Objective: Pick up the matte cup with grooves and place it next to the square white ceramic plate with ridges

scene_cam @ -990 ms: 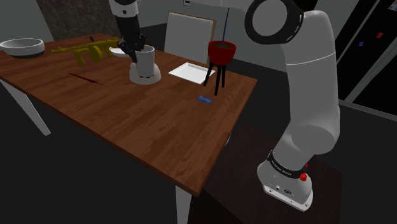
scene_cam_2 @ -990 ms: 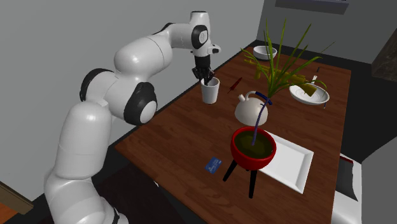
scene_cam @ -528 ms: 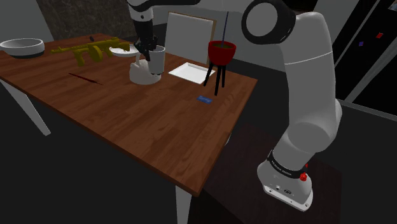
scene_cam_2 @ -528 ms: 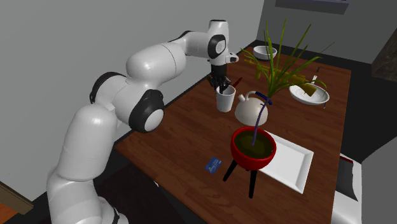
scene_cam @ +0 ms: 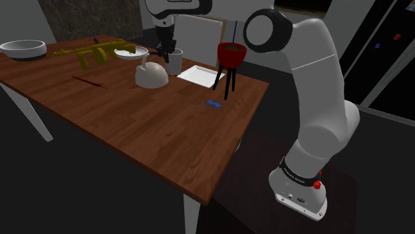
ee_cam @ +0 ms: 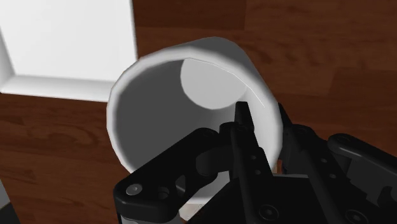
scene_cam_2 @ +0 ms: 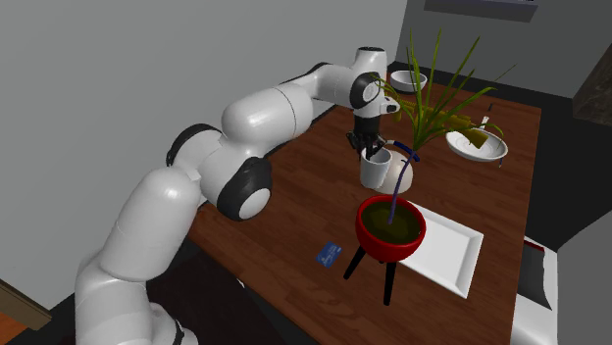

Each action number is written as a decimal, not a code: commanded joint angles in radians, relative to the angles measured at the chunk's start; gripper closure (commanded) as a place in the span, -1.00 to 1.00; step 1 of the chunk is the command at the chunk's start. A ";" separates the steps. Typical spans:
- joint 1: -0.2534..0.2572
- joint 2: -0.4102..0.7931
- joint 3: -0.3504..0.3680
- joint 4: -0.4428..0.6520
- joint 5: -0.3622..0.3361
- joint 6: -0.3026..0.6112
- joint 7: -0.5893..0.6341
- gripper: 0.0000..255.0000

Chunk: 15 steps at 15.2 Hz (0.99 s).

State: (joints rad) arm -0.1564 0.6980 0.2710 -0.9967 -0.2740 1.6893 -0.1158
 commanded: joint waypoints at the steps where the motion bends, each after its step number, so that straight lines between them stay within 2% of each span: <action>1: -0.018 0.044 -0.010 0.063 -0.002 -0.013 -0.038 1.00; 3: -0.031 0.093 -0.018 0.132 -0.004 -0.029 -0.071 1.00; 15: -0.056 0.075 -0.018 -0.062 -0.009 0.143 -0.043 1.00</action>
State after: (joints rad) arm -0.2101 0.7761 0.2534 -1.0418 -0.2827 1.8170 -0.1613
